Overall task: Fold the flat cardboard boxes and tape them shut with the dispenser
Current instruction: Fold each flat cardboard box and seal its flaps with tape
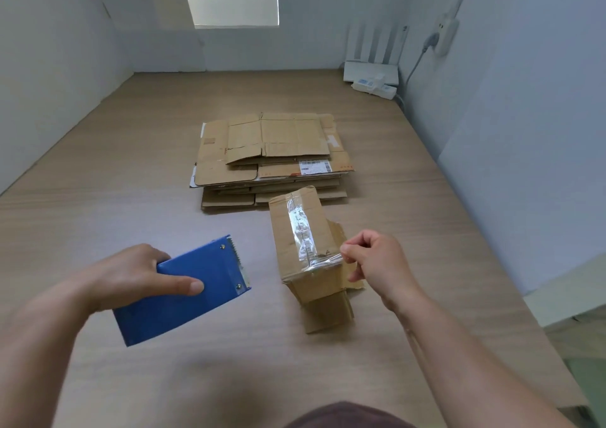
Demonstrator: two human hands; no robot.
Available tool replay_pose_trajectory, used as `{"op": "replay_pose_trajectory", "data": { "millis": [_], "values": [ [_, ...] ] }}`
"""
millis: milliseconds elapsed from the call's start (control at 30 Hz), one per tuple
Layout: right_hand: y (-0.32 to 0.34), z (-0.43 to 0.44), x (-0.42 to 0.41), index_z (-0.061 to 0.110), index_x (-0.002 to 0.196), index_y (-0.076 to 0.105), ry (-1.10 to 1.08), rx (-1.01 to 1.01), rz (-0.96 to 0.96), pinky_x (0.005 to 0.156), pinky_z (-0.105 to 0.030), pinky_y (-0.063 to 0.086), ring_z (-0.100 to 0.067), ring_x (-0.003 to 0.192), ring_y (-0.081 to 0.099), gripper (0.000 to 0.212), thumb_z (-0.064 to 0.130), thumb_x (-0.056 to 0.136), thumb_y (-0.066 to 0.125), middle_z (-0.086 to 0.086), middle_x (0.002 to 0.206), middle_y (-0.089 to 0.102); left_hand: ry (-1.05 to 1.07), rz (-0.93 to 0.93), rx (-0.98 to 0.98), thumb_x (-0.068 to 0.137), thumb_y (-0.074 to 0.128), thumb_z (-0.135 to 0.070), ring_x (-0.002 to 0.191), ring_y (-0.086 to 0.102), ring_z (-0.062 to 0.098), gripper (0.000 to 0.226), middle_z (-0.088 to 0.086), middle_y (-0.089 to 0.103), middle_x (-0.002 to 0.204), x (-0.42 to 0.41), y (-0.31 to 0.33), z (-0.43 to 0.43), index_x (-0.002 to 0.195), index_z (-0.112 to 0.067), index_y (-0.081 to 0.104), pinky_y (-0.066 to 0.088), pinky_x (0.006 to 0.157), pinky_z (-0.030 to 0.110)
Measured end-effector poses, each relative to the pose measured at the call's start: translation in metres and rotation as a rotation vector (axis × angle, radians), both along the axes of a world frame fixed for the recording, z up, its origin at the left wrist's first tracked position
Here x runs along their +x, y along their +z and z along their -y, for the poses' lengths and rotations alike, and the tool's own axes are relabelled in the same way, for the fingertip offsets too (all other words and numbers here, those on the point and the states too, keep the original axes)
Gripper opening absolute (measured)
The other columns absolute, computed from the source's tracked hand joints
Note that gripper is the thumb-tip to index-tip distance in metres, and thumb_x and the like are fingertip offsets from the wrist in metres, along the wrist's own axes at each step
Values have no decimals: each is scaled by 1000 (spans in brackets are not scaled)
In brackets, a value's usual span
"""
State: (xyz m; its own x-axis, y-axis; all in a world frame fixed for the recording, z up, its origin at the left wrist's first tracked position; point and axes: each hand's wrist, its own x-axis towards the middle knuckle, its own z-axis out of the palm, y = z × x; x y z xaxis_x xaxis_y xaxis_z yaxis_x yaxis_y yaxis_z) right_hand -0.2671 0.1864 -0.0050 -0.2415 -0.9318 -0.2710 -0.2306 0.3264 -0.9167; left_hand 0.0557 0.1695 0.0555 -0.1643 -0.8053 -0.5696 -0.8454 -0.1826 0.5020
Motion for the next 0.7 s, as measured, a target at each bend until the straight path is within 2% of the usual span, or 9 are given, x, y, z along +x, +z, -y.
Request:
{"op": "replay_pose_trajectory", "data": {
  "millis": [100,233,367,433,600,700],
  "values": [
    [-6,0,2,9,70,60,-30,22,-20,47,-27,47,-13,39,49,17,5,86,63,-2,64,59,1,16,33,4,60,-93,64,69,17,108,-1,72,68,-1,-8,6,77,-15,72,44,63,29],
    [-13,0,3,11,70,60,-27,58,-72,47,-24,44,-17,46,54,18,8,88,61,-2,69,61,-27,41,104,7,60,-94,68,70,13,107,-6,73,73,-1,-19,10,82,-18,74,46,70,30],
    [-19,1,2,10,68,58,-65,74,-61,43,-19,43,-17,53,53,20,4,87,61,-3,68,58,-23,75,138,25,65,-82,74,70,14,85,-7,74,77,-4,-32,17,83,-20,74,47,73,30],
    [-22,2,1,10,69,59,-69,79,-66,43,-19,45,-16,57,54,19,4,87,61,-3,68,58,-14,87,148,29,64,-81,78,69,14,82,-6,73,81,-8,-39,22,85,-21,73,47,76,31],
    [-30,4,-5,8,72,60,-78,99,-57,48,-22,49,-14,60,56,17,2,88,60,-4,70,59,-3,153,169,57,70,-75,87,63,17,65,0,69,92,-27,-59,35,90,-19,70,38,70,30],
    [-36,5,-10,10,71,58,-118,127,38,51,-27,51,-13,56,52,19,2,88,60,-6,69,57,-13,177,165,60,69,-75,86,61,18,67,3,67,93,-43,-68,42,92,-16,68,36,69,30]
  ]
}}
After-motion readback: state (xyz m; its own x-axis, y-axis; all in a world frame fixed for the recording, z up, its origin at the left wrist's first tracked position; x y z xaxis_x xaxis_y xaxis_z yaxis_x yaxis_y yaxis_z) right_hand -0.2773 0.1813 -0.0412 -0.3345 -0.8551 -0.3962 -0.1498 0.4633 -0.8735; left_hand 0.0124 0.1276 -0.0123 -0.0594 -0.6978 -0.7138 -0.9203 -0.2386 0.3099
